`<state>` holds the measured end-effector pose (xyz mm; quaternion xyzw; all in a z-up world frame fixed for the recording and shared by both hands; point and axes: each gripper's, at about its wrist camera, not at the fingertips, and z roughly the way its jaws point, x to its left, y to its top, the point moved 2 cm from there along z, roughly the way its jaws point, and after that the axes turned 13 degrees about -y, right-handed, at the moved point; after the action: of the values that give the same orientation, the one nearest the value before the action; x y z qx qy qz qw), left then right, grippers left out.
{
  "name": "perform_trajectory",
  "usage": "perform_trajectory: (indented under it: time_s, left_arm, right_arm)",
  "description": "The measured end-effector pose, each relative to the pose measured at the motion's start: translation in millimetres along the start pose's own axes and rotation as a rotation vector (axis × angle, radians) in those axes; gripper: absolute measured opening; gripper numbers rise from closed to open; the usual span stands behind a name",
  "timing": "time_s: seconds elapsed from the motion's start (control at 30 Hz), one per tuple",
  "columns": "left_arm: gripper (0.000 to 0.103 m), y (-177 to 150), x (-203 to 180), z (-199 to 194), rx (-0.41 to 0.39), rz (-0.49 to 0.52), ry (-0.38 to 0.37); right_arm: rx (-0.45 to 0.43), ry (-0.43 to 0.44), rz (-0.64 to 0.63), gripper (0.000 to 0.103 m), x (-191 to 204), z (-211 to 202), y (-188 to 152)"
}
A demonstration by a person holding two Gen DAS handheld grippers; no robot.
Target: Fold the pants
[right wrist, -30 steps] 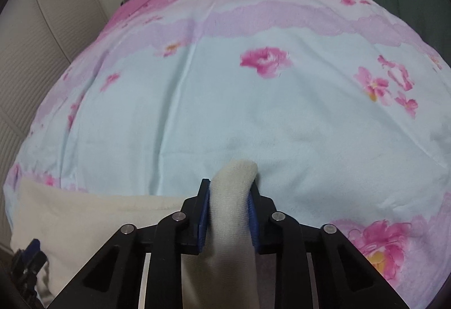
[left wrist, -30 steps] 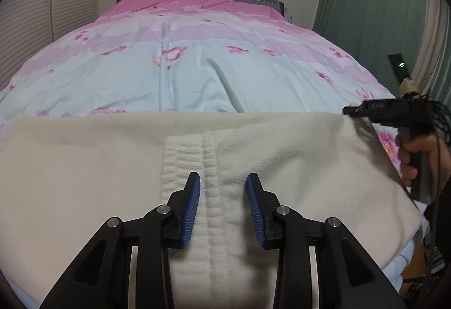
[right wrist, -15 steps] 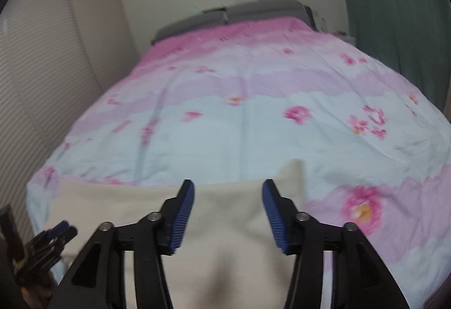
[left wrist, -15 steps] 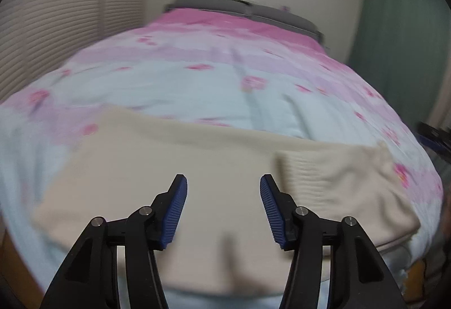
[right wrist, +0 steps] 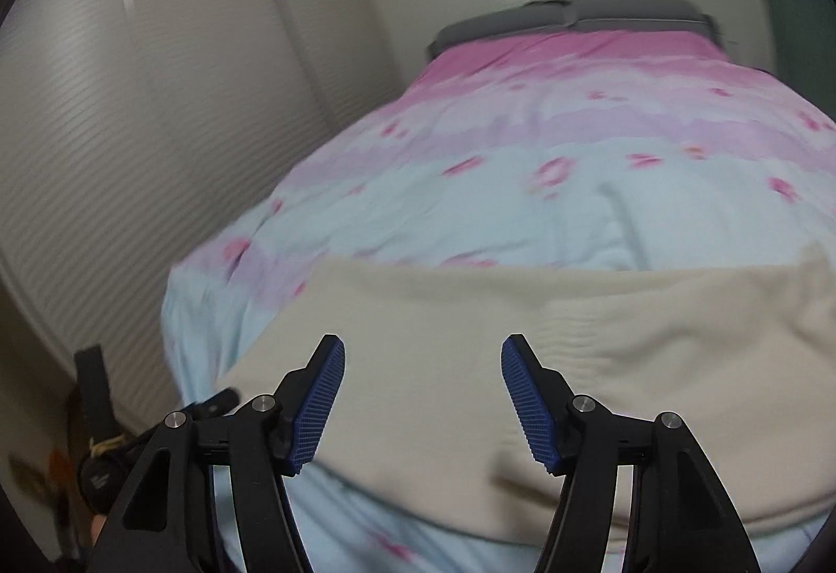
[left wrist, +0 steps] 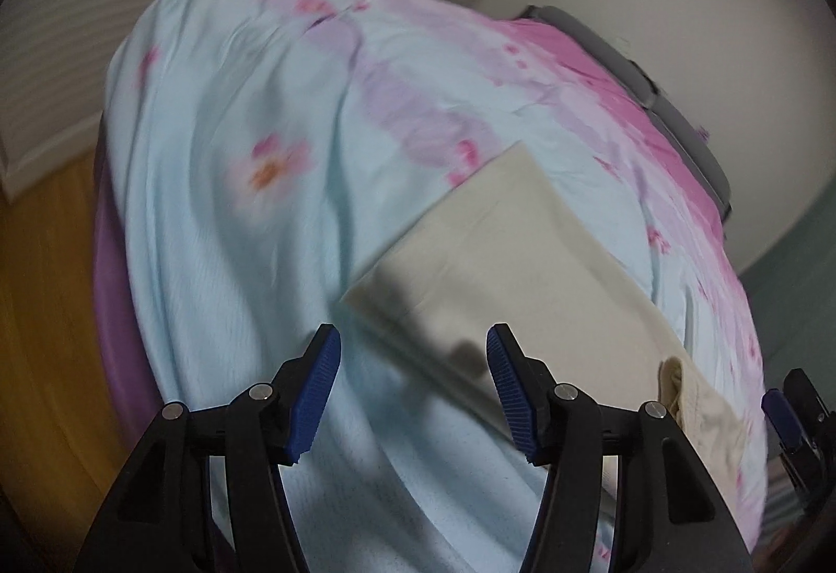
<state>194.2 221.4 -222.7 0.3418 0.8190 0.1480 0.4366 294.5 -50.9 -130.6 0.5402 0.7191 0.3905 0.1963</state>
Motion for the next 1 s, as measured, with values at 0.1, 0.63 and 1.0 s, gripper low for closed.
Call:
perform_trajectory:
  time_s: [0.1,0.63,1.0]
  left_arm:
    - [0.057,-4,6,7,-0.021,-0.07,-0.011]
    - [0.054,9,22,15,-0.097,-0.218,-0.035]
    - [0.042,9,19,23,-0.124,-0.202,-0.03]
  right_arm:
    - [0.025,0.046,-0.099,0.063,21,15,10]
    - [0.123,0.174,-0.428,0.063,84,129,109]
    - [0.333,0.3,-0.598,0.063,110,238,96]
